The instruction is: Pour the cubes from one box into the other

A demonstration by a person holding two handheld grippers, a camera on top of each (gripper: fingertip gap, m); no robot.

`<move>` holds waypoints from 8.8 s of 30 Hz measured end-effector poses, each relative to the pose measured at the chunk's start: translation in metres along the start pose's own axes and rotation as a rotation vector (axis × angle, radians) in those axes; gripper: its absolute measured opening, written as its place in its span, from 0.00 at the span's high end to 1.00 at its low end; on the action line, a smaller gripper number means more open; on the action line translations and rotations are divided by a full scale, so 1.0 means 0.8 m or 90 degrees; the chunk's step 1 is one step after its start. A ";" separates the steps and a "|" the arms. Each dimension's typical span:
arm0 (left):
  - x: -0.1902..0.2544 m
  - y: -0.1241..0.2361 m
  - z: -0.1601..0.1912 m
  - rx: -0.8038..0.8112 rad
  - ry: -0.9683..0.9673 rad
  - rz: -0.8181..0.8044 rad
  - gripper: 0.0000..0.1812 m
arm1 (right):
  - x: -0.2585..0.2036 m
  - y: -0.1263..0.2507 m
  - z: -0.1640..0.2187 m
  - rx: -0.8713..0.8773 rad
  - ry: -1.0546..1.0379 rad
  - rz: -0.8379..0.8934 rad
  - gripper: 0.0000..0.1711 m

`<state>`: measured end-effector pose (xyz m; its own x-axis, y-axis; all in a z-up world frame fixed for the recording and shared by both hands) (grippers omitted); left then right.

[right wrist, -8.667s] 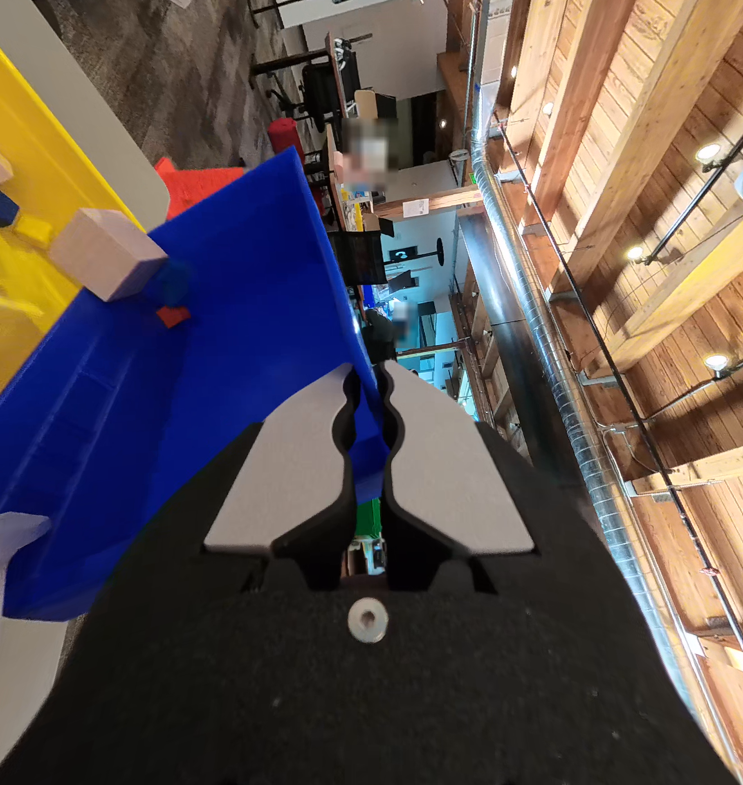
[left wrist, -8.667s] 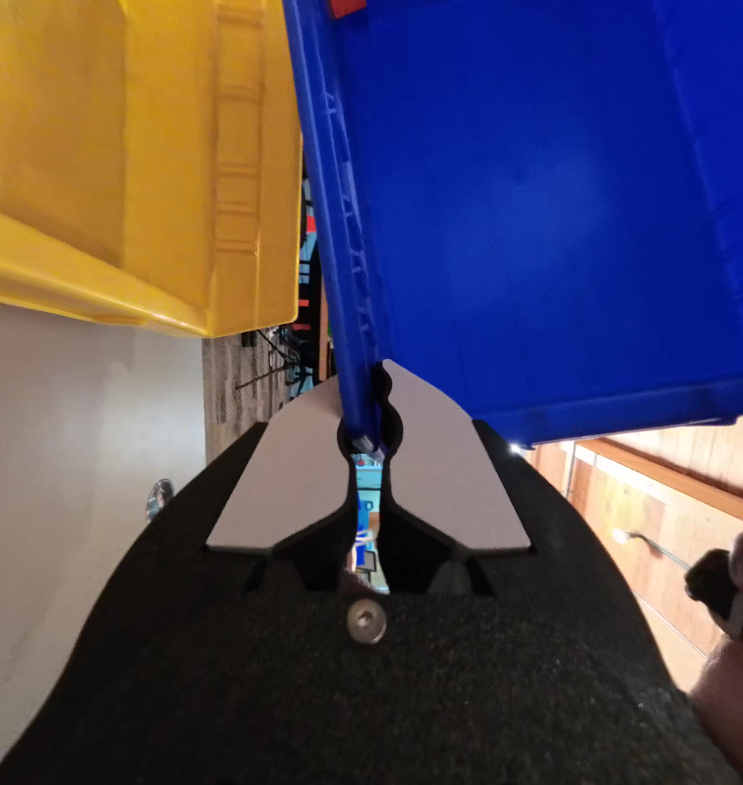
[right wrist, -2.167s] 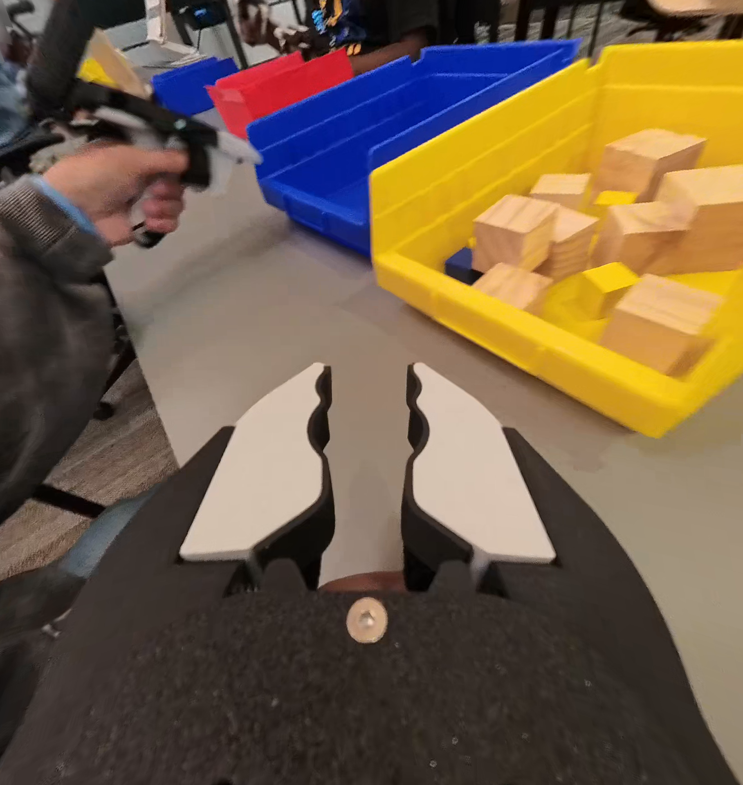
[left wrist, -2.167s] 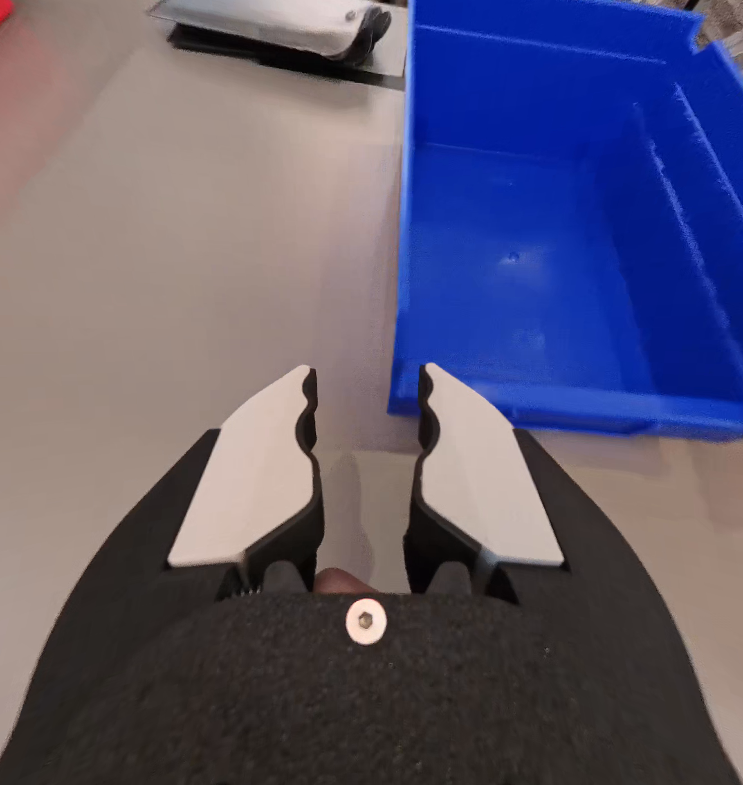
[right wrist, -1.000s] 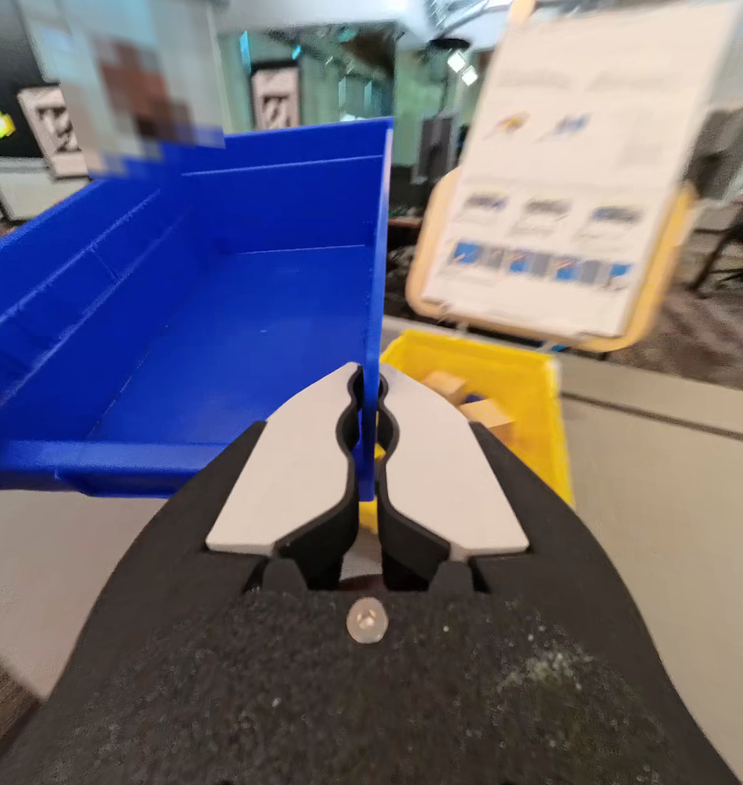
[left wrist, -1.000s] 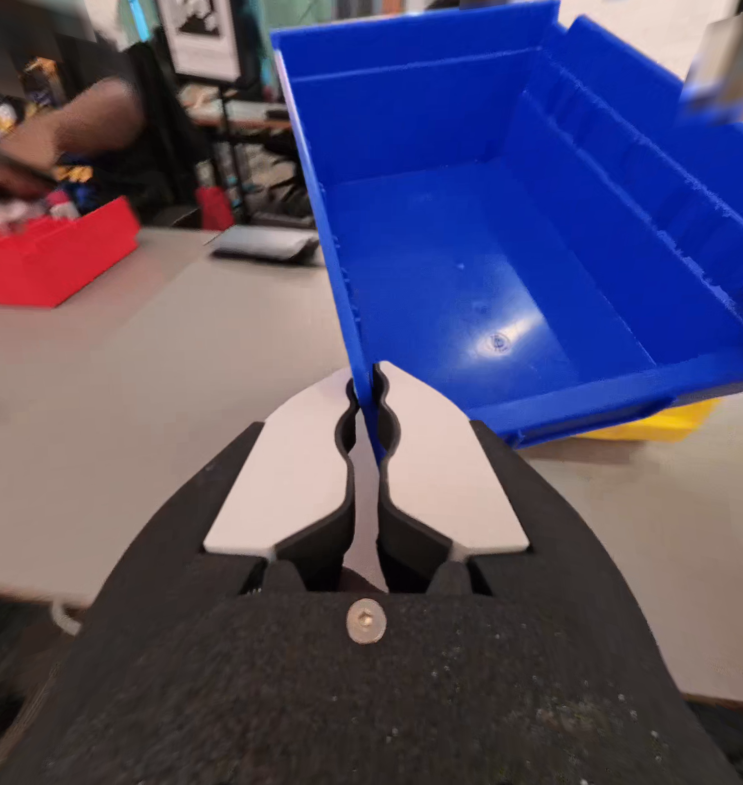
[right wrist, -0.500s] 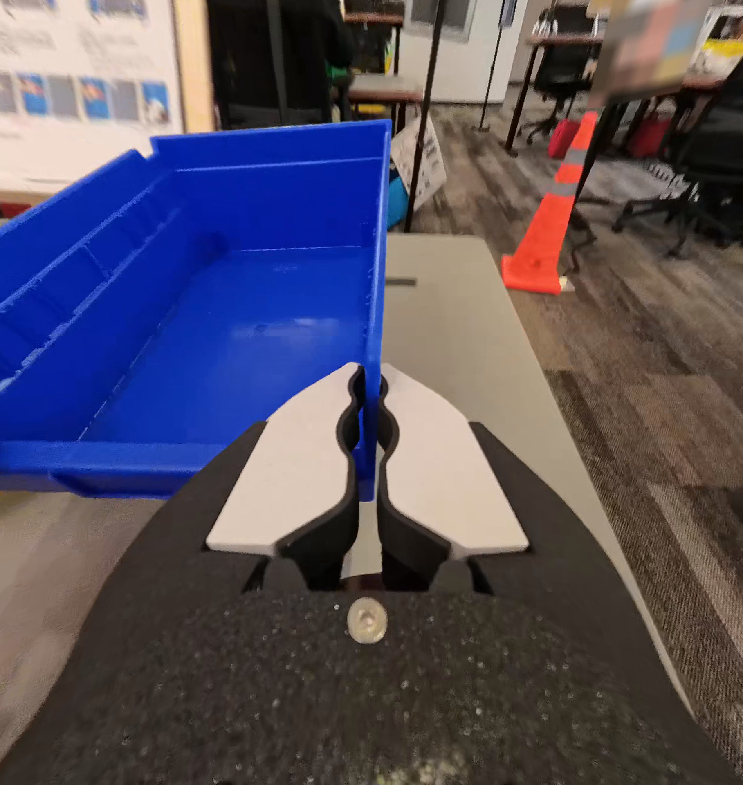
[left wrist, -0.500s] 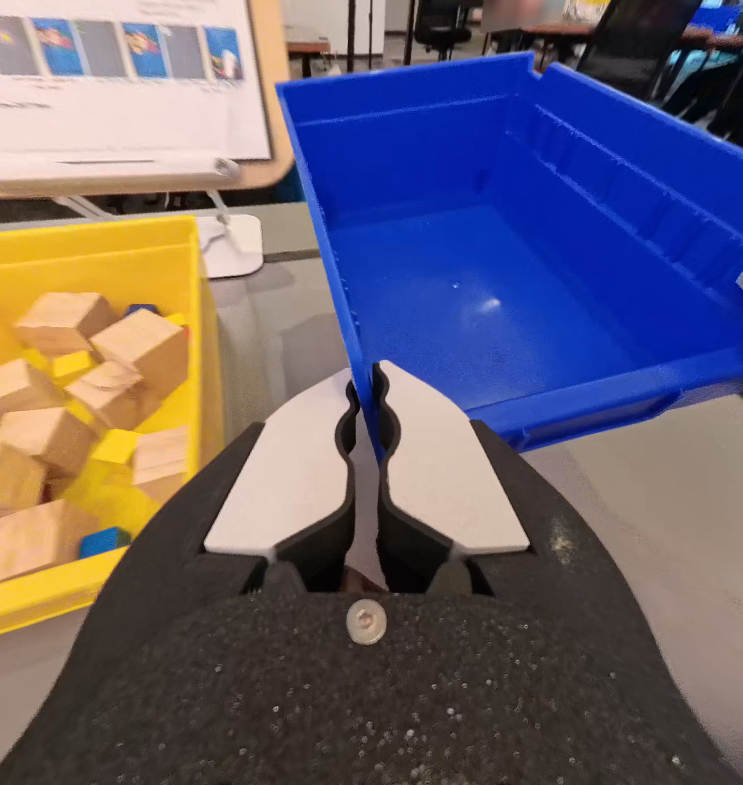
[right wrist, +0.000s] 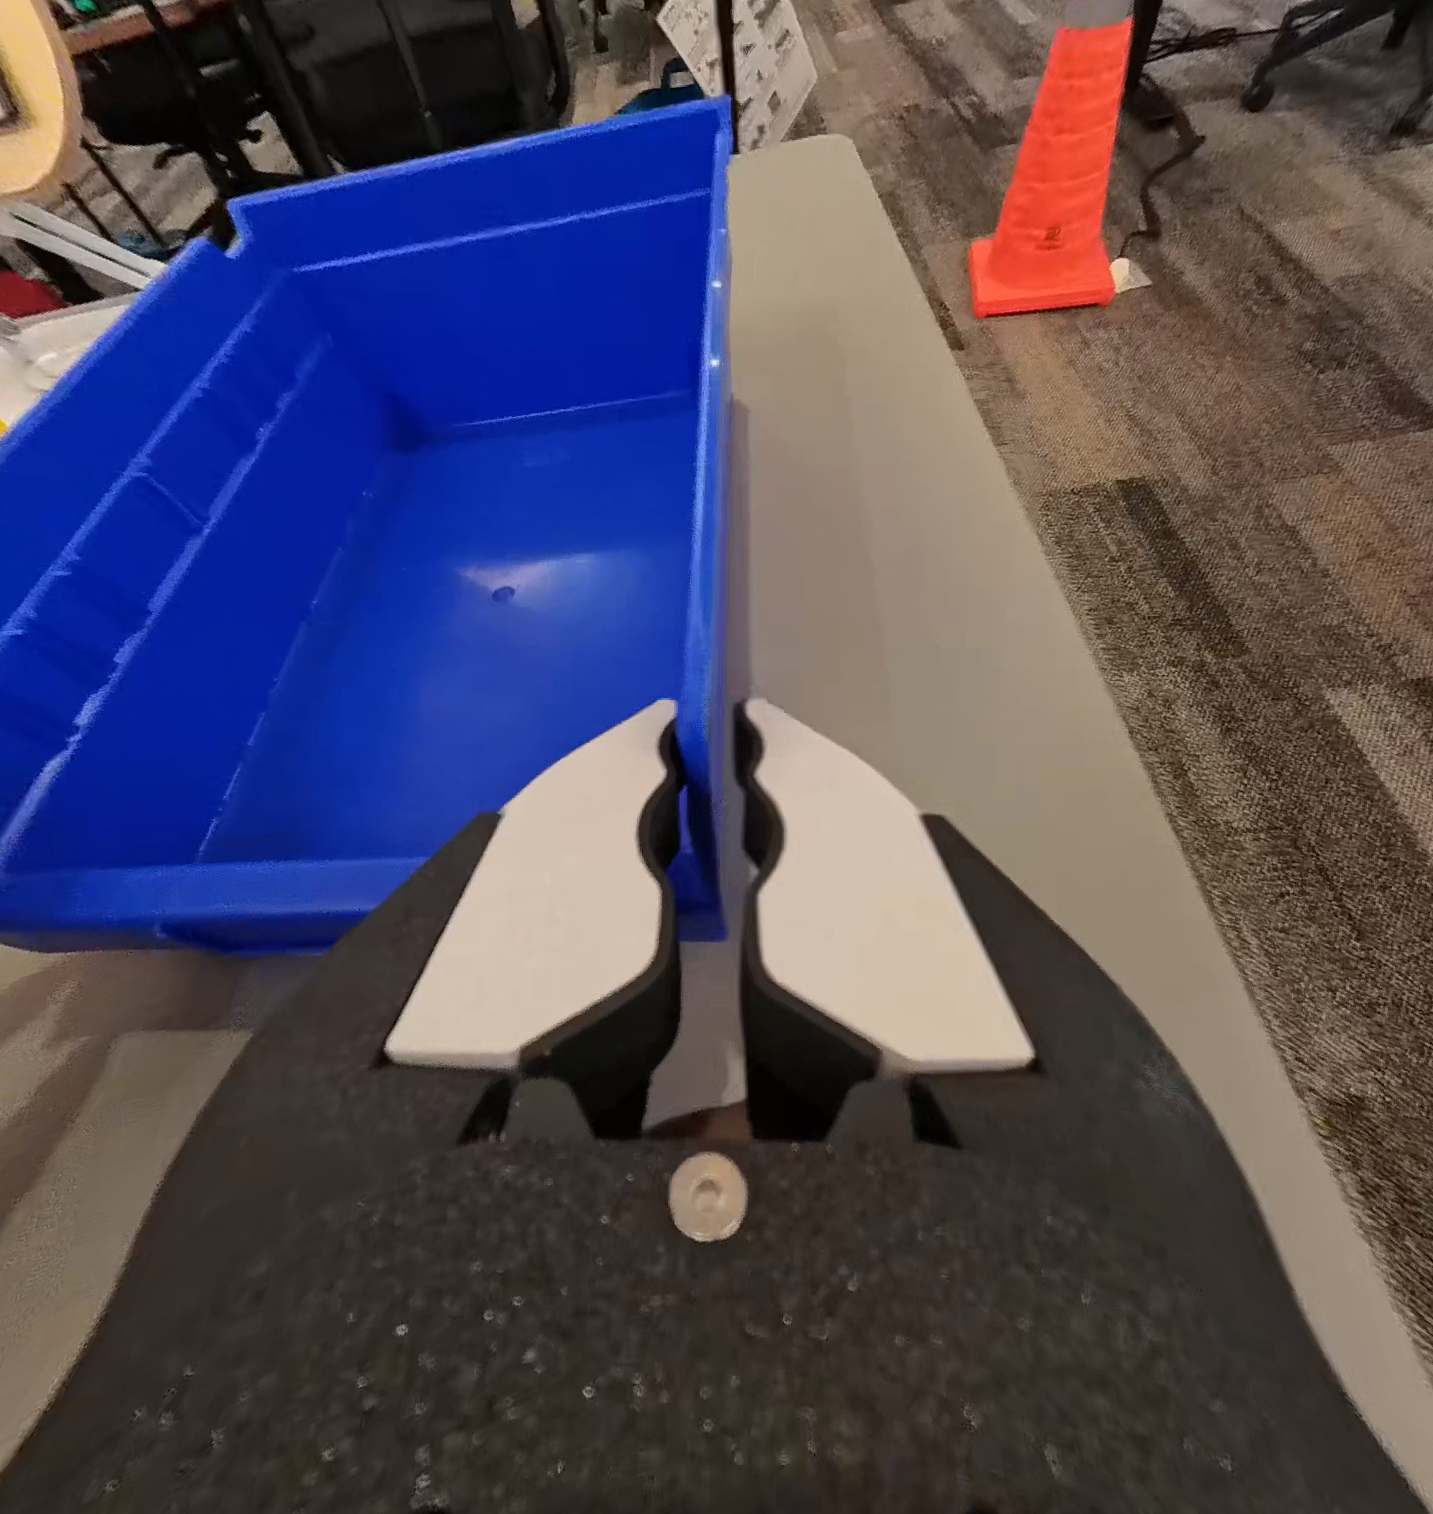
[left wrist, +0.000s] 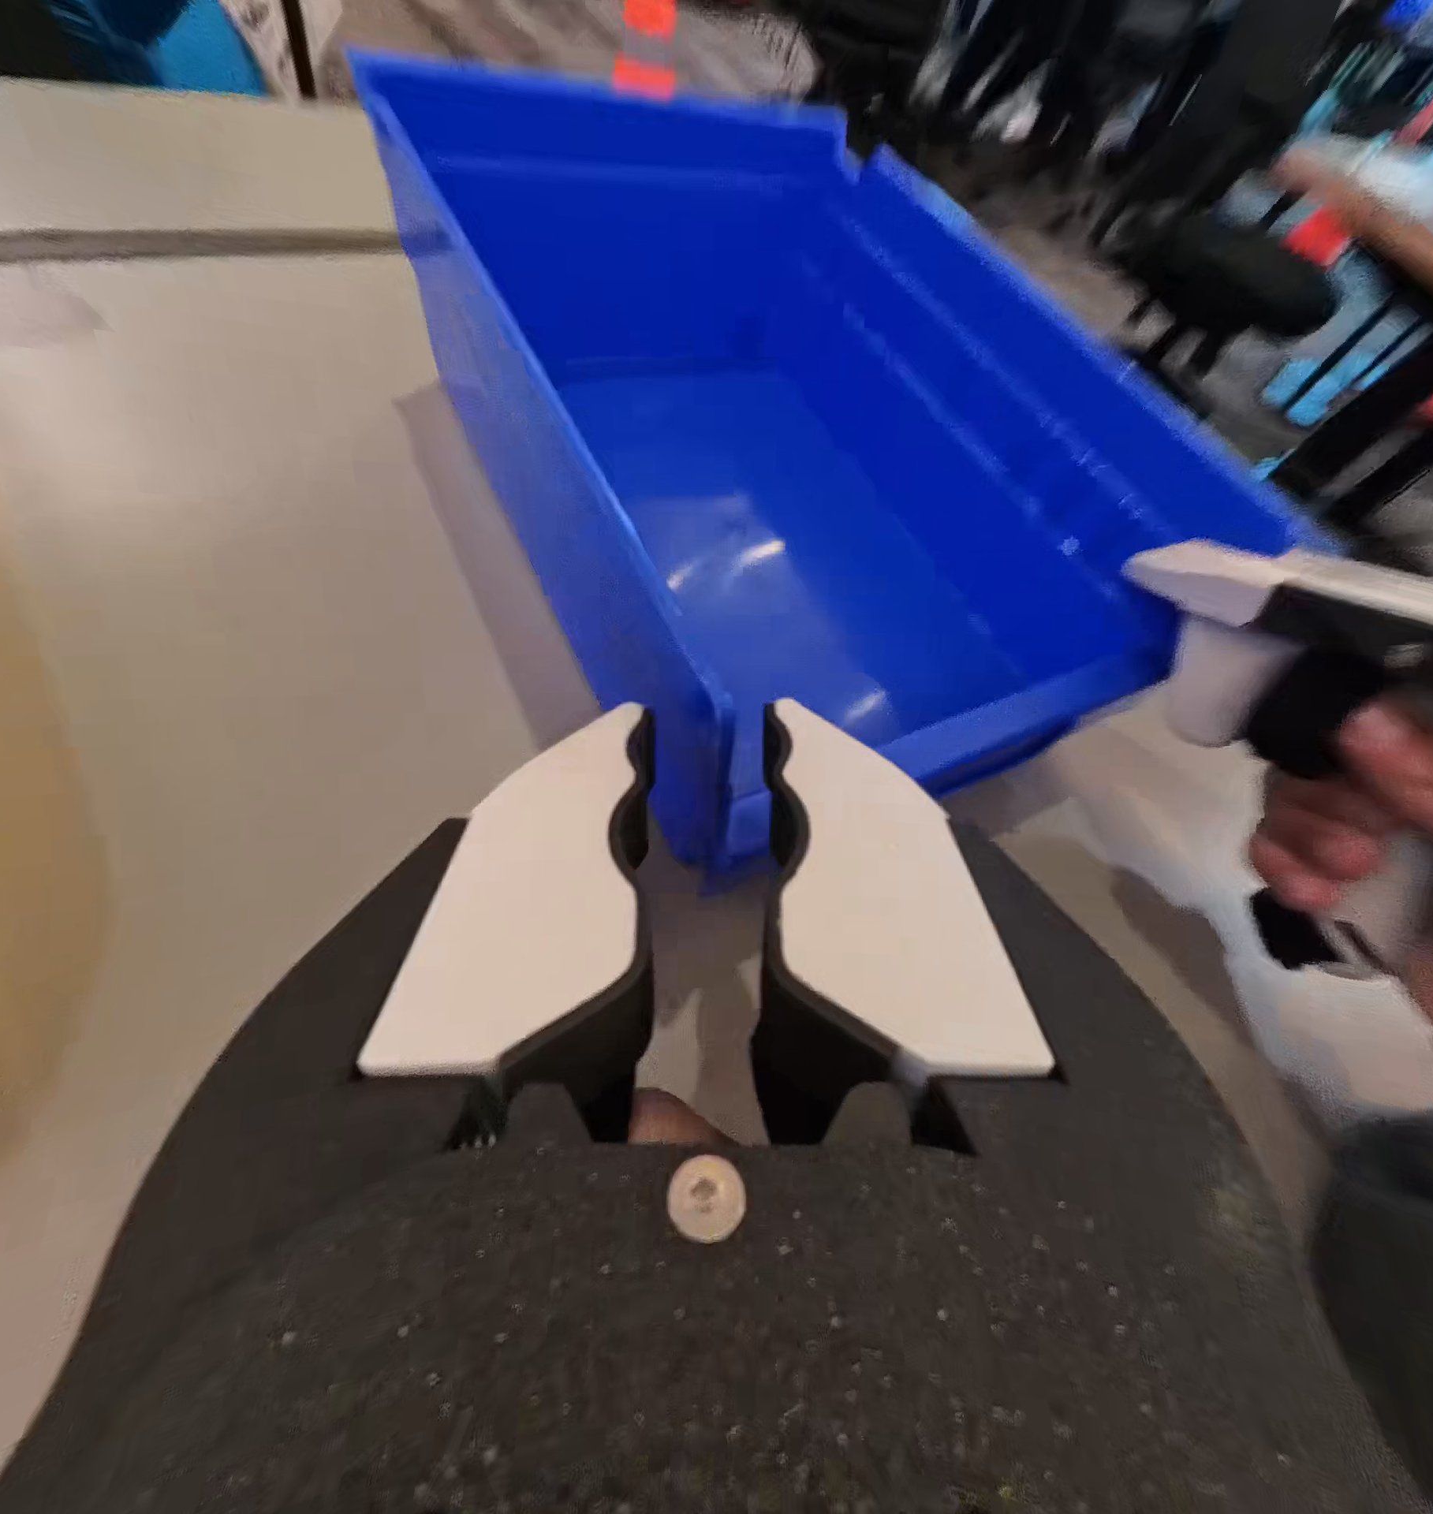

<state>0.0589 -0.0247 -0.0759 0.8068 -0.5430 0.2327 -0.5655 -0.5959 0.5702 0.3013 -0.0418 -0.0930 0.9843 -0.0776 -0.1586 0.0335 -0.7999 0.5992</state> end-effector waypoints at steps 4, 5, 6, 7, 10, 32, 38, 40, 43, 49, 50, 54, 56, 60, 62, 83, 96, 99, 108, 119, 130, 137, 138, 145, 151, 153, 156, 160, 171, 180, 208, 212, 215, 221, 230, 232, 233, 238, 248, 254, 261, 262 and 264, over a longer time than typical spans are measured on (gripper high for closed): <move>-0.050 0.107 -0.007 0.068 0.002 0.054 0.72 | 0.006 0.035 -0.024 0.062 0.030 0.072 0.79; -0.076 0.136 -0.006 0.082 0.016 0.046 0.71 | -0.001 0.049 -0.035 0.093 0.046 0.095 0.79; -0.108 0.165 -0.002 0.094 0.033 0.021 0.70 | -0.016 0.063 -0.046 0.117 0.076 0.109 0.78; -0.144 0.191 0.003 0.104 0.047 -0.029 0.70 | -0.041 0.073 -0.056 0.137 0.118 0.111 0.78; -0.258 0.251 0.032 0.097 0.069 -0.221 0.69 | -0.159 0.074 -0.064 0.146 0.258 0.020 0.78; -0.398 0.289 0.055 0.070 0.080 -0.317 0.98 | -0.521 -0.038 0.044 -0.038 0.093 -0.191 0.95; -0.473 0.370 0.087 0.120 0.118 -0.383 0.98 | -0.639 -0.034 0.048 0.002 0.130 -0.236 0.95; -0.502 0.388 0.097 0.114 0.123 -0.396 0.99 | -0.674 -0.043 0.059 -0.012 0.142 -0.243 0.95; -0.541 0.400 0.115 0.107 0.118 -0.392 0.98 | -0.710 -0.059 0.081 -0.042 0.162 -0.234 0.95; -0.574 0.398 0.146 0.120 0.176 -0.325 0.97 | -0.725 -0.062 0.105 -0.022 0.163 -0.278 0.90; -0.575 0.399 0.147 0.124 0.190 -0.315 0.97 | -0.721 -0.058 0.105 -0.032 0.171 -0.296 0.89; -0.572 0.421 0.137 0.163 0.280 -0.279 0.86 | -0.686 -0.018 0.093 -0.042 0.223 -0.326 0.82; -0.567 0.443 0.125 0.229 0.347 -0.215 0.86 | -0.644 -0.003 0.080 -0.024 0.257 -0.252 0.80; -0.555 0.484 0.114 0.297 0.373 -0.200 0.83 | -0.522 0.024 0.055 -0.027 0.258 -0.209 0.78; -0.539 0.491 0.118 0.292 0.350 -0.237 0.80 | -0.453 0.036 0.043 -0.019 0.224 -0.202 0.76; -0.381 0.395 0.173 0.146 0.178 -0.304 0.81 | -0.128 0.083 0.070 0.077 0.097 0.047 0.78; -0.385 0.408 0.190 0.126 0.169 -0.326 0.82 | -0.138 0.075 0.065 0.067 0.066 0.027 0.80; -0.383 0.414 0.190 0.142 0.173 -0.326 0.82 | -0.142 0.073 0.067 0.065 0.062 0.009 0.80; -0.380 0.403 0.191 0.113 0.152 -0.329 0.82 | -0.150 0.073 0.067 0.065 0.072 0.000 0.81; -0.385 0.413 0.196 0.118 0.166 -0.336 0.82 | -0.163 0.077 0.069 0.071 0.092 0.001 0.78; -0.491 0.427 0.168 0.032 0.144 -0.484 0.75 | -0.176 0.078 0.071 0.065 0.076 -0.037 0.78; -0.570 0.403 0.140 0.023 0.198 -0.426 0.80 | -0.180 0.075 0.073 0.058 0.078 -0.050 0.78; -0.571 0.399 0.136 0.030 0.192 -0.400 0.89 | -0.181 0.074 0.074 0.056 0.079 -0.052 0.78; -0.547 0.377 0.130 0.032 0.114 -0.382 0.98 | -0.225 0.068 0.084 0.048 0.203 -0.052 0.78; -0.506 0.354 0.124 0.017 0.097 -0.380 0.97 | -0.304 0.064 0.099 -0.012 0.248 -0.178 0.78; -0.497 0.346 0.121 0.012 0.083 -0.367 0.97 | -0.334 0.062 0.093 -0.024 0.323 -0.203 0.78; -0.493 0.339 0.117 0.017 0.082 -0.326 0.97 | -0.369 0.060 0.064 -0.027 0.513 -0.152 0.78; -0.484 0.333 0.116 0.020 0.079 -0.289 0.98 | -0.416 0.038 0.018 -0.104 0.573 -0.186 0.77; -0.430 0.308 0.115 0.026 0.063 -0.302 0.98 | -0.552 -0.086 -0.058 -0.455 0.272 -0.320 0.77; -0.422 0.307 0.113 0.038 0.085 -0.302 0.98 | -0.577 -0.138 -0.036 -0.621 0.266 -0.100 0.97; 0.017 0.116 -0.117 0.084 0.097 0.052 0.97 | -0.135 0.112 -0.313 -0.595 0.242 0.330 0.97; 0.064 0.068 -0.087 0.084 0.152 0.093 0.97 | -0.091 0.106 -0.301 -0.614 0.281 0.402 0.98; 0.084 0.041 -0.070 0.083 0.209 0.123 0.97 | -0.070 0.098 -0.294 -0.628 0.294 0.427 0.98; 0.097 0.008 -0.034 0.097 0.321 0.178 0.97 | -0.077 0.072 -0.289 -0.670 0.359 0.491 0.98; 0.093 -0.021 0.001 0.067 0.515 0.257 0.96 | -0.146 0.006 -0.281 -0.695 0.534 0.642 0.98; 0.094 -0.026 0.005 0.056 0.561 0.290 0.97 | -0.158 -0.003 -0.279 -0.696 0.568 0.677 0.98; 0.095 -0.029 0.005 0.048 0.571 0.306 0.97 | -0.162 -0.006 -0.279 -0.695 0.583 0.693 0.98; 0.095 -0.044 0.009 0.006 0.670 0.399 0.97 | -0.179 -0.023 -0.276 -0.691 0.636 0.744 0.98; 0.103 -0.050 0.011 -0.013 0.762 0.501 0.97 | -0.229 -0.055 -0.265 -0.700 0.774 0.842 0.98; 0.101 -0.044 0.002 -0.017 0.775 0.508 0.97 | -0.234 -0.060 -0.271 -0.692 0.800 0.832 0.98; 0.116 -0.048 -0.009 -0.018 0.779 0.515 0.97 | -0.230 -0.055 -0.277 -0.658 0.828 0.834 0.98; 0.122 -0.048 -0.012 -0.017 0.783 0.529 0.97 | -0.230 -0.054 -0.278 -0.655 0.834 0.852 0.99; 0.134 -0.047 -0.018 -0.018 0.780 0.552 0.97 | -0.230 -0.052 -0.279 -0.656 0.847 0.891 0.99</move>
<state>0.1687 -0.0518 -0.0608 -0.1205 0.1152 0.9860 -0.9379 -0.3386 -0.0751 0.1575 0.1390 0.0866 -0.0557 0.5398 0.8400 -0.9976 -0.0652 -0.0242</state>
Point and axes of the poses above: each gripper's, where its closed fingertips meet, y back along the fingers, z out of its underside, x = y × z across the jaws, the point moved 8 cm from there along y, back along the fingers, and after that the axes turned 11 degrees about -x, right-handed, at the moved point
